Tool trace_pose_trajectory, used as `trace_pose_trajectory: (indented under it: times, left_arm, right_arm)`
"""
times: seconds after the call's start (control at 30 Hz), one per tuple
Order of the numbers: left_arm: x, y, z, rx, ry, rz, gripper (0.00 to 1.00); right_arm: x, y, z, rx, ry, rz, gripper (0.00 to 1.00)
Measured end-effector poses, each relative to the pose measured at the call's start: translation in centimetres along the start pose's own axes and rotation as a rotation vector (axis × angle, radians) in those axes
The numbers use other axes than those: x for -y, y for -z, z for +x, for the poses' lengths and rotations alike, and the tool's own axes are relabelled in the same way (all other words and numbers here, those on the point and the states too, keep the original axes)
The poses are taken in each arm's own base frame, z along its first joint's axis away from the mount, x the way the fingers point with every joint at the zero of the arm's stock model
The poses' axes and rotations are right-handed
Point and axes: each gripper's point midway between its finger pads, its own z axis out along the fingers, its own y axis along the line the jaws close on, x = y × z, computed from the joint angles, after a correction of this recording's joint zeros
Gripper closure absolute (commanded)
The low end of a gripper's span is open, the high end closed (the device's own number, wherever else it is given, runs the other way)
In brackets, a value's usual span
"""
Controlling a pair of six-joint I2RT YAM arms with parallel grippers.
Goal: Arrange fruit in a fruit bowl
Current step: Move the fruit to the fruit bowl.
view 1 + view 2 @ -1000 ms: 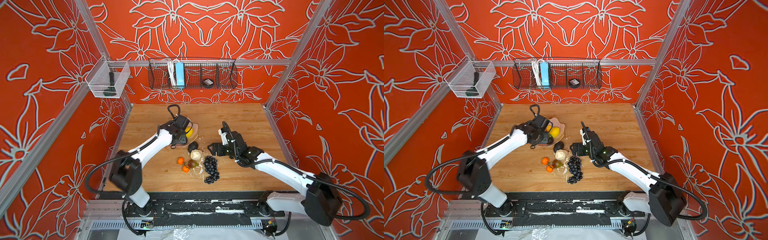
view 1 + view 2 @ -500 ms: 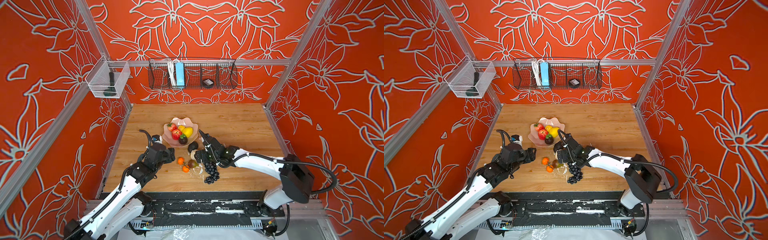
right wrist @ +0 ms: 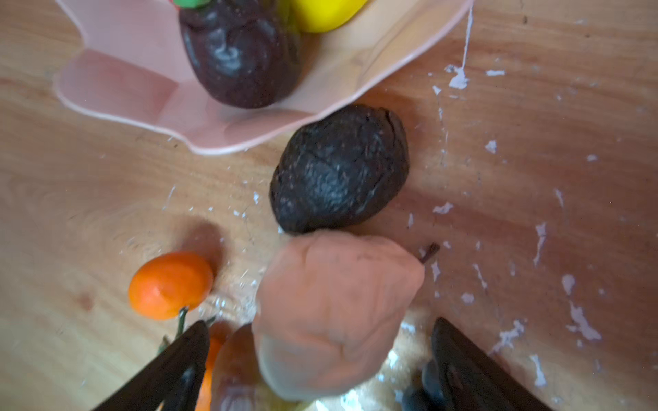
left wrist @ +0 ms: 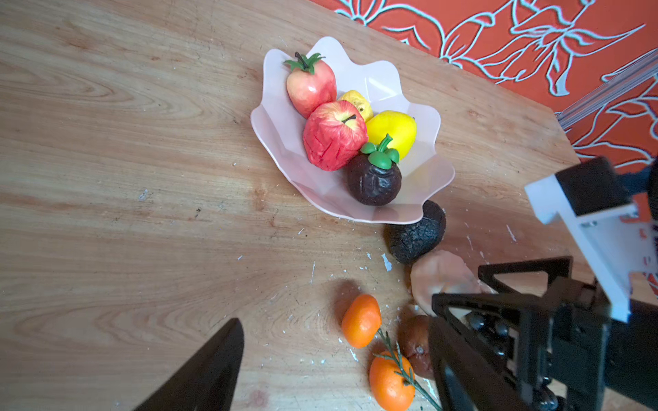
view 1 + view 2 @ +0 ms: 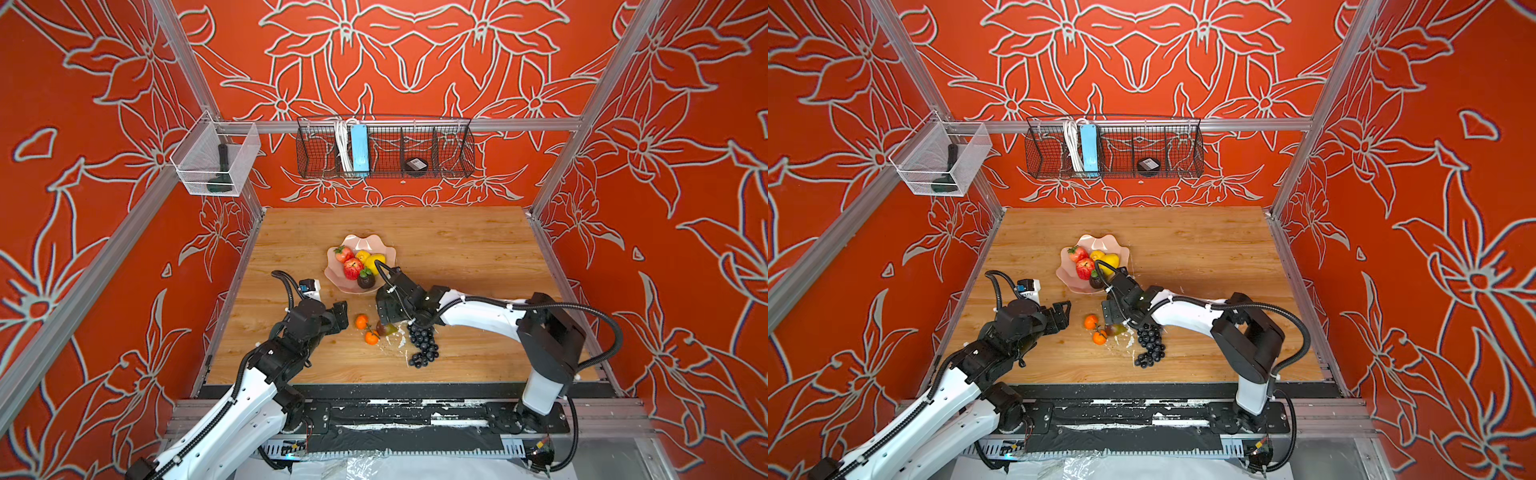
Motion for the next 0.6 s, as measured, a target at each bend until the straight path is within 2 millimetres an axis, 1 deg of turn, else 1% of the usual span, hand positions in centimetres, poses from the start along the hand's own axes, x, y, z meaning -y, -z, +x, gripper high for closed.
trace_pose_trajectory:
  times: [0.13,0.27,0.4,0.6]
  left_arm:
    - [0.1,0.0,0.0,0.001,0.001,0.004,0.18]
    - [0.1,0.0,0.0,0.001,0.001,0.003,0.18]
    - [0.1,0.0,-0.1,0.003,0.002,0.005,0.17]
    - [0.0,-0.4,0.2,-0.01,-0.002,-0.004,0.17]
  right_arm:
    - [0.9,-1.1,0.7,-0.026,0.016,0.065,0.02]
    - [2.3,-1.2,1.0,-0.03,0.035,0.145,0.02]
    - [3.6,-0.6,0.8,-0.007,0.057,0.201,0.02]
    - [5.7,1.6,0.0,0.029,0.062,0.255,0.05]
